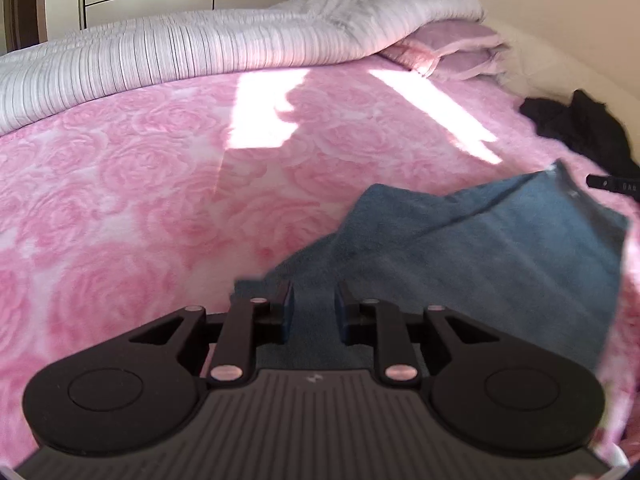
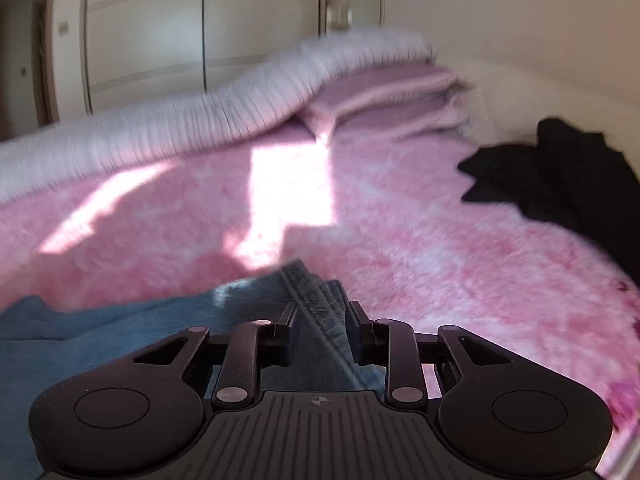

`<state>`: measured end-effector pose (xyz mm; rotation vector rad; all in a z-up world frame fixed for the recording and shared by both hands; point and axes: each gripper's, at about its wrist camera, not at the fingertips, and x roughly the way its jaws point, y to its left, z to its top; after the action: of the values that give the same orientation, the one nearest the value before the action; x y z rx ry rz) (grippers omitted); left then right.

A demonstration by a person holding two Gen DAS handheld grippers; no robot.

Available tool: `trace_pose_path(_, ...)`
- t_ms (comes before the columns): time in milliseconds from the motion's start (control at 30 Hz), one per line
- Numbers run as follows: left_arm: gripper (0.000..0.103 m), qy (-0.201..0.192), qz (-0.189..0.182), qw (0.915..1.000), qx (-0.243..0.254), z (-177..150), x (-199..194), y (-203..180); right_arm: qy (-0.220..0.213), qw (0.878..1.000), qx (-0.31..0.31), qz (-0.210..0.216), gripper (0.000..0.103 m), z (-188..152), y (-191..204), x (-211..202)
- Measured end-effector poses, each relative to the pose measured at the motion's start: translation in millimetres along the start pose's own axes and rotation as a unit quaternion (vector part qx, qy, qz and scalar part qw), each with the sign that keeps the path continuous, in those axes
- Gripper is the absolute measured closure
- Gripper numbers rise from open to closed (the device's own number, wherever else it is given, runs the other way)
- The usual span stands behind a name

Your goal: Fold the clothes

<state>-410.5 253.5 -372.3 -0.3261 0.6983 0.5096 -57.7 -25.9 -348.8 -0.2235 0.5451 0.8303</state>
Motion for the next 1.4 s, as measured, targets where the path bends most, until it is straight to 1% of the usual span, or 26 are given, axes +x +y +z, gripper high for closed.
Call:
trace_pose_path(100,0.084,-0.002,-0.018,0.9998,0.000,-17,-28,-13,-0.017,1.000,-0.001,0.009,0.074,-15,5,-42)
trace_pose_path(200,0.084,0.003,-0.032,0.9995,0.004,-39,-46,-27,-0.019,1.000,-0.024,0.005,0.074,-37,16,-62)
trace_pose_path(233,0.084,0.011,-0.033,0.9994,0.004,-47,-46,-30,-0.017,0.999,-0.034,0.002,0.074,-45,20,-66)
trace_pose_path(300,0.085,0.025,-0.024,0.9994,-0.008,-63,-41,-31,0.000,0.999,-0.036,-0.005,0.074,-51,24,-63)
trace_pose_path(367,0.086,0.019,-0.016,0.9995,-0.020,-70,-40,-31,0.016,0.999,-0.038,-0.012,0.075,-56,28,-60)
trace_pose_path(467,0.087,0.016,0.000,0.9994,-0.031,-67,-50,-35,0.041,0.998,-0.041,-0.023,0.074,-65,34,-55)
trace_pose_path(500,0.087,0.011,0.004,0.9995,-0.029,-66,-55,-37,0.042,0.998,-0.035,-0.021,0.074,-62,37,-62)
trace_pose_path(567,0.087,0.003,0.001,0.9995,-0.031,-69,-65,-41,0.031,0.999,-0.025,-0.001,0.074,-67,45,-75)
trace_pose_path(667,0.087,0.004,0.000,0.9990,-0.044,-82,-69,-44,0.018,0.999,-0.015,0.034,0.074,-80,61,-92)
trace_pose_path(767,0.085,-0.005,0.022,0.9997,-0.008,-97,-65,-55,0.036,0.999,-0.009,0.022,0.074,-87,70,-90)
trace_pose_path(867,0.086,-0.006,0.038,0.9992,-0.009,-99,-70,-60,0.053,0.999,-0.002,0.011,0.074,-94,80,-88)
trace_pose_path(933,0.086,0.001,0.034,0.9991,-0.026,-98,-80,-58,0.065,0.998,0.002,0.003,0.074,-99,86,-87)
trace_pose_path(967,0.086,0.003,0.031,0.9989,-0.036,-99,-85,-57,0.073,0.997,0.008,0.009,0.074,-98,86,-93)
trace_pose_path(1000,0.086,0.005,0.031,0.9986,-0.043,-101,-91,-56,0.073,0.997,0.016,0.023,0.074,-100,86,-102)
trace_pose_path(1067,0.086,0.011,0.038,0.9980,-0.049,-105,-100,-56,0.077,0.996,0.018,0.035,0.074,-111,97,-115)
trace_pose_path(1233,0.086,0.023,0.051,0.9972,-0.051,-117,-120,-57,0.086,0.994,0.022,0.063,0.074,-139,124,-147)
trace_pose_path(1333,0.085,0.025,0.055,0.9966,-0.055,-123,-130,-56,0.098,0.993,0.022,0.062,0.073,-147,134,-159)
trace_pose_path(1400,0.082,0.024,0.061,0.9964,-0.053,-125,-136,-57,0.095,0.994,0.017,0.057,0.073,-146,139,-167)
